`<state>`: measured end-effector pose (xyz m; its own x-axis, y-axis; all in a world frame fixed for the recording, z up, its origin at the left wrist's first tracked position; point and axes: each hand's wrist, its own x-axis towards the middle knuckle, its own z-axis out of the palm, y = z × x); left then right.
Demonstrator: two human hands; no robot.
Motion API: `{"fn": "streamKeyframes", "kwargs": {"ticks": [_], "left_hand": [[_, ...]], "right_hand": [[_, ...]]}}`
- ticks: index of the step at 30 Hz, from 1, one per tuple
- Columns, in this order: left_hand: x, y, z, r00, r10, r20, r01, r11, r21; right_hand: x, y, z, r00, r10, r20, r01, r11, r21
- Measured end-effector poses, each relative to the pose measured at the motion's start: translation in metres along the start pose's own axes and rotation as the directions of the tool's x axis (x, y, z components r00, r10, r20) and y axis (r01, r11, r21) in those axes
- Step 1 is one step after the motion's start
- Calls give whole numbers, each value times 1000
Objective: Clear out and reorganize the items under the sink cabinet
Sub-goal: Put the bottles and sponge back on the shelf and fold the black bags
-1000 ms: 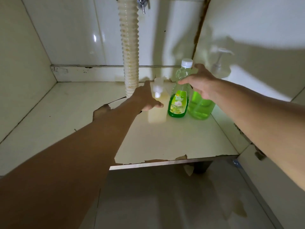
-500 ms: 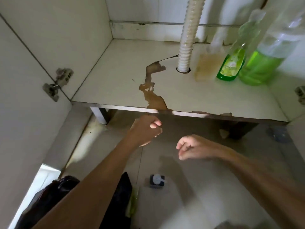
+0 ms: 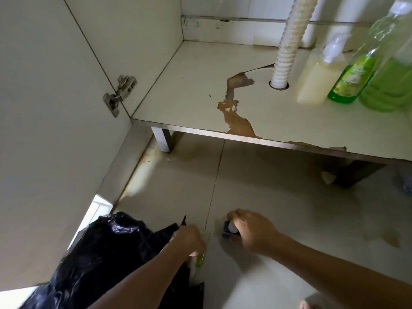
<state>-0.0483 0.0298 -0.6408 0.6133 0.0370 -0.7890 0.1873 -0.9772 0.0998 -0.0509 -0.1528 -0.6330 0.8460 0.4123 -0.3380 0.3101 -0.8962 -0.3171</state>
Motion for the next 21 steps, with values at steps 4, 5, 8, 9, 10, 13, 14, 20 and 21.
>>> {"fn": "streamKeyframes", "kwargs": {"ticks": [4,5,8,9,10,13,14,20,21], "left_hand": [[4,-16,9,999,-47,24,46,997,63],[4,-16,13,998,-59,38,56,995,80],[1,-6,22,993,-117,28,112,984,138],[1,-2,26,993,-121,2,120,982,149],[1,2,28,992,-122,-22,124,982,143],[1,7,22,994,-90,-69,92,995,30],[0,10,15,994,-71,-83,70,997,-20],[-30,23,-50,969,25,-245,-107,938,-329],[-38,25,-61,965,45,-257,-138,925,-355]], "right_hand": [[0,4,6,997,-59,-49,56,997,-50],[0,4,6,997,-57,-50,54,997,-56],[1,3,8,999,-32,-30,31,999,-37],[2,3,8,1000,-21,-23,20,999,-27],[1,4,7,1000,-17,-13,17,1000,-24],[-2,6,-1,1000,-19,21,19,1000,-7],[-5,8,-7,999,-9,34,8,1000,22],[-14,31,-86,998,26,50,-36,977,211],[-17,33,-104,999,26,45,-35,975,218]]}}
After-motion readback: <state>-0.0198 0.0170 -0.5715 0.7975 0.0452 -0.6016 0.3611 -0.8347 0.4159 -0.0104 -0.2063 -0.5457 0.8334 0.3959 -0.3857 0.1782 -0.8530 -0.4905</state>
